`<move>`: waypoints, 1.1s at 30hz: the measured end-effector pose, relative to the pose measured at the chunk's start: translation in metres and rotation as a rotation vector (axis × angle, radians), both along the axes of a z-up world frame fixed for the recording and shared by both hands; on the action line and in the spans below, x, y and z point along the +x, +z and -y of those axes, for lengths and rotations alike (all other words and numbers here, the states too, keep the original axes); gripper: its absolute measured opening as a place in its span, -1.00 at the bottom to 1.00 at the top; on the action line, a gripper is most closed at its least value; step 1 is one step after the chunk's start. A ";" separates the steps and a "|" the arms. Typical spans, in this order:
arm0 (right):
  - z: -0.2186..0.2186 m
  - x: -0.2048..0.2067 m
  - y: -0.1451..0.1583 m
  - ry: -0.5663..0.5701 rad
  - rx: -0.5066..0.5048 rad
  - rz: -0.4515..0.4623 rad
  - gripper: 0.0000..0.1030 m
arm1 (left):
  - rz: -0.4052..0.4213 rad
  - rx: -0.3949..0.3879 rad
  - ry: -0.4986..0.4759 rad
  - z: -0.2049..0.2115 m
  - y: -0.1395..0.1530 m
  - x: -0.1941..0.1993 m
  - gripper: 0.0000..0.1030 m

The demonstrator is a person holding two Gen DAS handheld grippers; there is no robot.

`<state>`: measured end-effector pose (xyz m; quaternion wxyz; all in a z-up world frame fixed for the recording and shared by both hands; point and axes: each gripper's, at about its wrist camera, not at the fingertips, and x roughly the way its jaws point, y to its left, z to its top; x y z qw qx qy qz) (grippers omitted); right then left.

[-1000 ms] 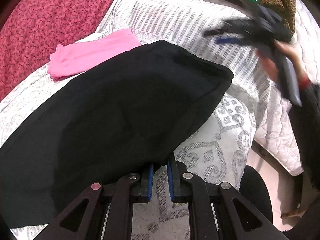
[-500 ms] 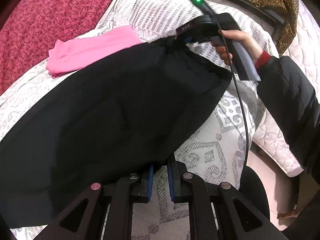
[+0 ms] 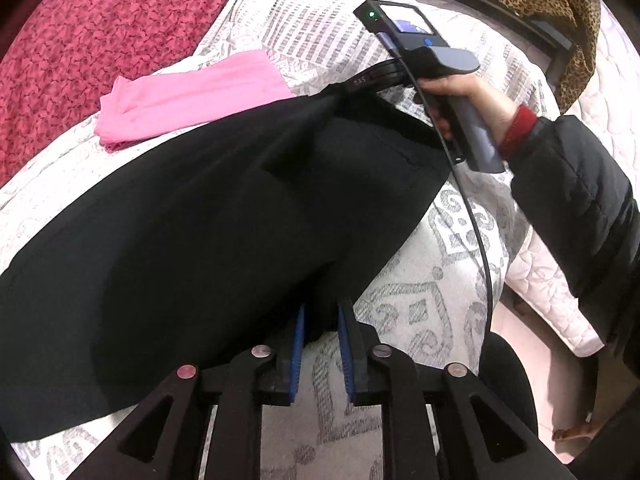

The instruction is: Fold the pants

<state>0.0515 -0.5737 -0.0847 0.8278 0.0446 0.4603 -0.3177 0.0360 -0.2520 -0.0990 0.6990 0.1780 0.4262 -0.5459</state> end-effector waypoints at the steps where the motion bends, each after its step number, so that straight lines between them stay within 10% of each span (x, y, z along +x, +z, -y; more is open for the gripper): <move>1: -0.002 -0.002 0.002 -0.001 -0.016 -0.016 -0.13 | -0.002 0.003 0.001 -0.001 0.001 0.000 -0.55; 9: -0.029 -0.049 0.055 0.011 -0.068 0.034 0.26 | -0.054 -0.039 0.157 -0.086 0.026 0.029 -0.39; 20: -0.200 0.014 0.078 0.542 0.086 0.064 0.26 | -0.018 -0.085 1.096 -0.363 0.032 0.154 -0.39; 33: -0.489 0.220 0.038 1.161 0.252 -0.025 0.26 | -0.015 -0.129 1.104 -0.429 -0.002 0.227 -0.33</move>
